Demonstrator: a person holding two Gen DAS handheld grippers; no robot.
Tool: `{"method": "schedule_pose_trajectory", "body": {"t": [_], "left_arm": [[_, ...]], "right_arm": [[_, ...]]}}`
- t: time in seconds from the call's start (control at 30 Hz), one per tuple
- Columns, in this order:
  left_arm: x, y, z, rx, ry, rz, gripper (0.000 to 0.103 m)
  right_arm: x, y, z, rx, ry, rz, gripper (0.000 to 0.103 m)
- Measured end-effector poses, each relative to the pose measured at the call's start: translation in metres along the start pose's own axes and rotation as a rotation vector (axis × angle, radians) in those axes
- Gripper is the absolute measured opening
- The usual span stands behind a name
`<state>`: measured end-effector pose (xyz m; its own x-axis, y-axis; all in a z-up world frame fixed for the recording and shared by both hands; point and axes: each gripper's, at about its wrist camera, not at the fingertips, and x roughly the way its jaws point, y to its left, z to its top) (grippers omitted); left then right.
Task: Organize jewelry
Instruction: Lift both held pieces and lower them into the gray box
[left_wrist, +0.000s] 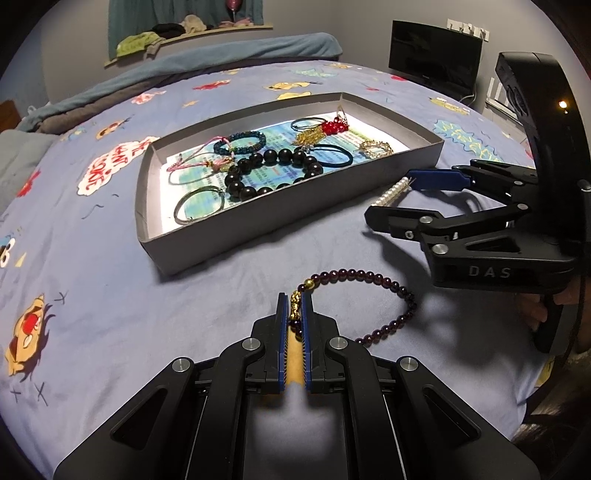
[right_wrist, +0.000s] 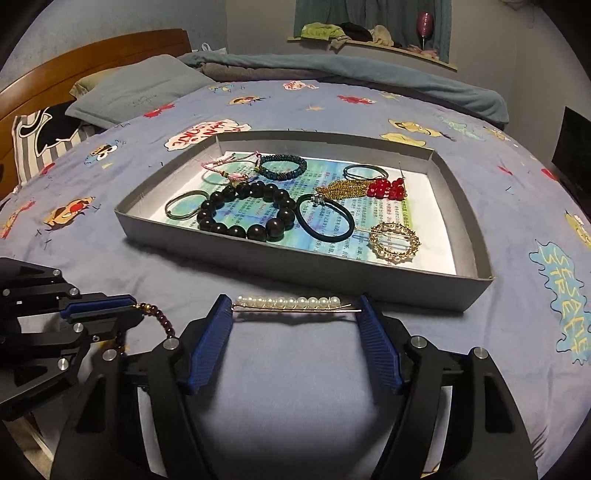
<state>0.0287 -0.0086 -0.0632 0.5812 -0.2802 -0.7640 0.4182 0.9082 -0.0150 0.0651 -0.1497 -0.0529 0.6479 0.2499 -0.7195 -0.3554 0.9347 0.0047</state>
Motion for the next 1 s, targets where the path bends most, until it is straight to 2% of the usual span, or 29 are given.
{"method": "schedule_pose_trajectory", "body": {"t": [0.13,0.3,0.43,0.6,0.77,1.0], "left_arm": [[-0.011,0.000,0.003,0.002,-0.031,0.005,0.007],[-0.038,0.002,0.019,0.013,-0.117,0.019,0.007],[-0.055,0.007,0.036,0.018,-0.169,0.046,0.007],[-0.073,0.019,0.068,0.013,-0.238,0.071,0.007],[-0.065,0.023,0.102,0.002,-0.266,0.012,0.007],[-0.014,0.007,0.120,-0.017,-0.207,-0.146,0.007]], "right_arm": [[-0.011,-0.003,0.001,0.008,-0.019,0.013,0.069],[-0.030,-0.010,0.007,0.037,-0.068,0.038,0.069],[-0.043,-0.018,0.015,0.049,-0.107,0.026,0.069],[-0.048,-0.041,0.040,0.064,-0.148,-0.034,0.069],[-0.036,-0.064,0.066,0.070,-0.172,-0.102,0.069],[0.007,-0.086,0.085,0.105,-0.124,-0.095,0.069]]}}
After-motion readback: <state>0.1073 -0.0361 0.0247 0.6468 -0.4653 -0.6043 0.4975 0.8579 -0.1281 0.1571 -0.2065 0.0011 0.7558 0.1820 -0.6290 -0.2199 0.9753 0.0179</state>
